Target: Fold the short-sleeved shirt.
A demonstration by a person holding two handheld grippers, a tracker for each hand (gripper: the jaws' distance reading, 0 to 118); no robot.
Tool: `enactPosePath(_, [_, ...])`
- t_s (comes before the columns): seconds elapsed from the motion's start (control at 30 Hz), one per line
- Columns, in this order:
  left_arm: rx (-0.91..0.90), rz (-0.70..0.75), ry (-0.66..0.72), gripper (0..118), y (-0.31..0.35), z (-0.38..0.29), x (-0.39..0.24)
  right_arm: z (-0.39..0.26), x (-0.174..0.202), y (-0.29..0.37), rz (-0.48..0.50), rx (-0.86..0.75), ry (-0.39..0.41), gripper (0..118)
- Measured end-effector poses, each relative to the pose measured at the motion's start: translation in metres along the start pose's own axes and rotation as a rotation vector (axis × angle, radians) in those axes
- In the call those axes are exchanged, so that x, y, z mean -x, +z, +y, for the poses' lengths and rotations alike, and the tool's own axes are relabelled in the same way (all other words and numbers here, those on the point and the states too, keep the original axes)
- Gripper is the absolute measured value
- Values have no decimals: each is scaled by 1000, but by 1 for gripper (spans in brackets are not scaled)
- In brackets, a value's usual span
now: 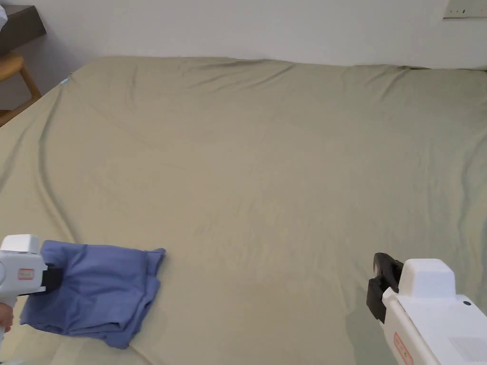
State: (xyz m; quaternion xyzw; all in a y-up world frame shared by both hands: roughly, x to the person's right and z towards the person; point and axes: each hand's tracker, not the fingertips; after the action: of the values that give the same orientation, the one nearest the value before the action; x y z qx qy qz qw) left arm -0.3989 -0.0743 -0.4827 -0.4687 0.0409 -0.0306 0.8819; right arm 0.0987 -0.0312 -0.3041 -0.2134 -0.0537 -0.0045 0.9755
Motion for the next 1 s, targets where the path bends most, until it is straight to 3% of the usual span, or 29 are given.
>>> enactPosePath(0.07, [12,43,-2,16,-5,7,7,3,0,-3,1,-8,-9,2])
enactPosePath(0.1, [13,48,-6,16,-20,18,70,6,2,-3,0,-13,-14,2])
enactPosePath(0.2, [22,58,14,16,-35,36,91,9,0,-5,-8,-24,-12,2])
enactPosePath(0.27, [11,61,30,23,-32,25,78,11,-2,-4,-17,-27,-8,2])
enactPosePath(0.3, [5,78,48,35,-36,31,78,12,-4,-4,-18,-27,-9,2])
enactPosePath(0.37, [31,61,96,100,-39,27,94,14,-8,0,-27,-32,-11,2])
enactPosePath(0.4, [20,55,102,118,-38,32,103,15,-10,3,-34,-37,-10,2])
enactPosePath(0.47, [-79,25,111,111,-32,49,124,18,-17,7,-43,-50,-10,2])
enactPosePath(0.5, [-81,29,117,107,0,27,75,20,-20,11,-47,-58,-9,2])
enactPosePath(0.6, [-176,-12,111,107,28,46,81,27,-32,21,-65,-94,-13,2])
enactPosePath(0.63, [-221,-22,102,107,48,31,38,30,-35,26,-76,-106,-14,2])
enactPosePath(0.73, [-387,-37,47,107,92,43,18,40,-47,40,-95,-154,-7,2])
enactPosePath(0.77, [-449,-37,22,107,125,31,-24,45,-51,46,-103,-177,-2,2])
enactPosePath(0.83, [-546,-58,-34,107,157,32,-47,53,-54,59,-123,-207,-1,2])
enactPosePath(1.0, [-783,-153,-44,107,232,18,-119,72,-67,90,-164,-285,8,2])
